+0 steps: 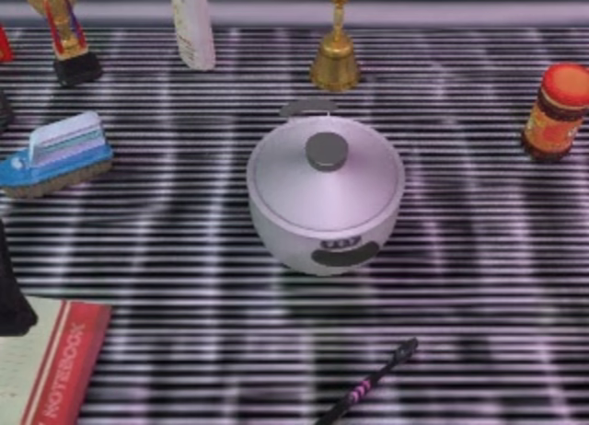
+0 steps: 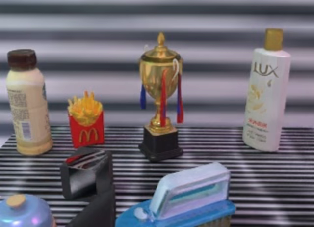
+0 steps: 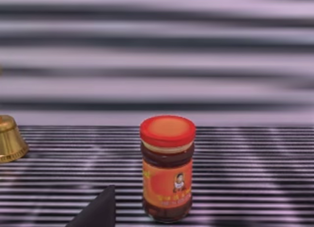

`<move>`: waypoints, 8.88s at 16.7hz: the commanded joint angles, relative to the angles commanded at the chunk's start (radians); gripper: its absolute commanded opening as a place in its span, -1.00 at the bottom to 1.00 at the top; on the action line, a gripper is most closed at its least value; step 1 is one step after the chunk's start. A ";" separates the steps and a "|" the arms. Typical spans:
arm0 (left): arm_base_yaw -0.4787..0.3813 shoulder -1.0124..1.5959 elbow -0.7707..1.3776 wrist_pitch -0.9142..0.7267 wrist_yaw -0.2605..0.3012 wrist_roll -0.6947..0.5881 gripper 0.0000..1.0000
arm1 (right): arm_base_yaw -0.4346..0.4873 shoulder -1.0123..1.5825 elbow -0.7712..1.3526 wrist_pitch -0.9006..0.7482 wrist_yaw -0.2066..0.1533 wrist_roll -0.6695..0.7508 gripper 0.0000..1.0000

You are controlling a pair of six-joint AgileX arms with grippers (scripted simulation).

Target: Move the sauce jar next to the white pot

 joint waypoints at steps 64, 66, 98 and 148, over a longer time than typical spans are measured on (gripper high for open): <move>0.000 0.000 0.000 0.000 0.000 0.000 1.00 | 0.020 2.635 2.473 -1.315 -0.033 -0.455 0.70; 0.000 0.000 0.000 0.000 0.000 0.000 1.00 | 0.020 2.635 2.473 -1.315 -0.033 -0.455 0.40; 0.000 0.000 0.000 0.000 0.000 0.000 1.00 | 0.036 2.100 1.934 -1.310 -0.039 -0.448 -1.00; 0.000 0.000 0.000 0.000 0.000 0.000 1.00 | 0.288 2.169 1.646 -0.953 0.030 0.298 0.51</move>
